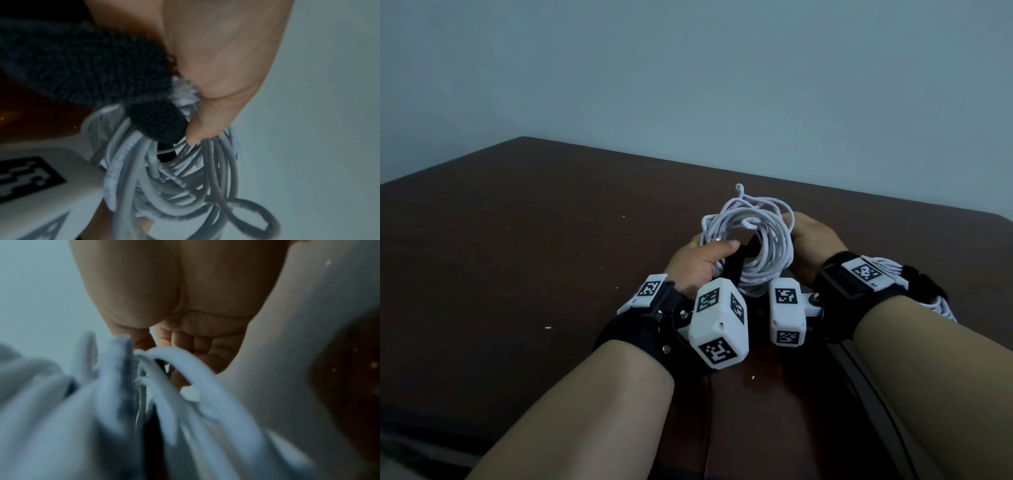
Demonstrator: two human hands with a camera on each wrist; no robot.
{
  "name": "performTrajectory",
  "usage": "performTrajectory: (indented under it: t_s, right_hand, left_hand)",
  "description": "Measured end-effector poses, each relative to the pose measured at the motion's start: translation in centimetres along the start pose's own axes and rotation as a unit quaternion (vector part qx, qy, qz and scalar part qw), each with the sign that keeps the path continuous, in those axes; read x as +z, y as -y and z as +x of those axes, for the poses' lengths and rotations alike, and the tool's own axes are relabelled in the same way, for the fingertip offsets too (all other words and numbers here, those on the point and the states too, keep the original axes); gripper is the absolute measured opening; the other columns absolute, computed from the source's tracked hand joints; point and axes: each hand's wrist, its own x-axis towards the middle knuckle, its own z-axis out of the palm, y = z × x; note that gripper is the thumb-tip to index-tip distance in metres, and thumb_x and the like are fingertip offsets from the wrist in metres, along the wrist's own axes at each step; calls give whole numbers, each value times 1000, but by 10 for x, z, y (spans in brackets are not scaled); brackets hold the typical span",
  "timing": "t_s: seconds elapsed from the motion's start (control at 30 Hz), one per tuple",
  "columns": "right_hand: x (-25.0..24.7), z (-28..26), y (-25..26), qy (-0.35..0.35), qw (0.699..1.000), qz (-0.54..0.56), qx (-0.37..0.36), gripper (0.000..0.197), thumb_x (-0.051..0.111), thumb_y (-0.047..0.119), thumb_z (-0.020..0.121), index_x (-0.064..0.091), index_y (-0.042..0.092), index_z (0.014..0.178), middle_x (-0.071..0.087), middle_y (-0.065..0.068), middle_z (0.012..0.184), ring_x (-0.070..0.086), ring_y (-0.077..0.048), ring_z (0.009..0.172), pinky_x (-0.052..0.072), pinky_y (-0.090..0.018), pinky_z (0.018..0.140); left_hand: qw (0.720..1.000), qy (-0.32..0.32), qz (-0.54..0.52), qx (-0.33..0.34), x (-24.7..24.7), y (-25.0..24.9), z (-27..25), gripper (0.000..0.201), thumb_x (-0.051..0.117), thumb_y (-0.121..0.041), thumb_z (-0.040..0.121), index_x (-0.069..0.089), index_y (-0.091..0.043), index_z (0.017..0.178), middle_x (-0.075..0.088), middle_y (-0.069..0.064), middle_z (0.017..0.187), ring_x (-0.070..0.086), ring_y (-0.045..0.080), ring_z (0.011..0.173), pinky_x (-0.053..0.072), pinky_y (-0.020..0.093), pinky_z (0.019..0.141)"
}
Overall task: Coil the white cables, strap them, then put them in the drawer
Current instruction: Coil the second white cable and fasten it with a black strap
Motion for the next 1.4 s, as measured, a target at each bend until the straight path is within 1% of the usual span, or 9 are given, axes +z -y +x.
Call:
performTrajectory:
  t_s: [0.1,0.2,0.5,0.67,0.8,1.0,1.2,1.3,1.4]
  right_hand:
    - [-4,-3,16,-49,997,-45,-41,13,48,3,90,48,9,79,50,-6,66,51,-14,50,45,-18,46]
    - [-13,-1,29,-83,994,-26,-64,24,45,4,92,43,16,71,45,-4,62,49,-17,50,47,-23,46]
    - [-13,-8,40,-20,997,-36,-71,24,46,6,93,45,17,72,48,-3,64,56,-10,42,48,-20,43]
    - [-8,-11,42,-2,994,-62,-95,26,50,4,90,46,19,68,50,-5,67,50,-17,57,47,-22,48]
    - [-2,-13,43,13,967,-201,-157,26,61,8,84,53,24,65,52,2,64,46,-13,58,41,-26,58]
    - [11,-21,54,70,945,-247,-205,22,66,4,80,60,20,67,60,7,62,52,-5,54,44,-14,55]
    - [15,-25,53,97,922,-315,-202,23,67,5,78,61,24,67,58,13,54,49,-1,51,42,-16,55]
    - [16,-25,54,111,933,-287,-185,16,68,8,75,60,20,69,60,-6,70,53,-18,64,44,-29,65]
    - [17,-24,55,129,930,-294,-177,13,69,9,76,61,18,71,60,-13,80,53,-22,73,44,-33,72]
  left_hand:
    - [1000,2,29,-2,-1,-1,0,42,61,0,85,53,-2,126,61,28,111,62,40,98,47,55,95]
    - [995,-7,102,-4,-4,-5,0,50,69,-7,78,53,2,124,67,17,97,66,30,89,54,41,87]
    - [993,-10,114,17,-4,-1,2,30,64,1,82,56,-10,109,65,21,101,64,37,93,53,49,85]
    - [995,-21,94,19,-3,0,1,26,67,-4,83,57,-11,105,65,18,98,64,36,91,51,52,90]
    - [992,-26,116,40,-2,1,2,22,68,-16,85,57,-15,104,68,8,90,68,21,73,55,28,59]
    - [987,-50,143,60,2,1,-1,26,67,-23,86,55,-12,105,66,12,99,65,22,79,52,32,68]
    - [989,-67,119,60,4,0,-4,27,66,-21,87,56,-6,109,66,10,91,65,19,69,49,26,54]
    - [989,-64,116,65,5,2,-4,25,66,-19,88,56,-7,107,66,10,89,64,17,66,50,23,50]
    - [990,-65,107,67,5,3,-3,23,66,-20,87,57,-9,105,66,9,88,65,18,69,51,26,56]
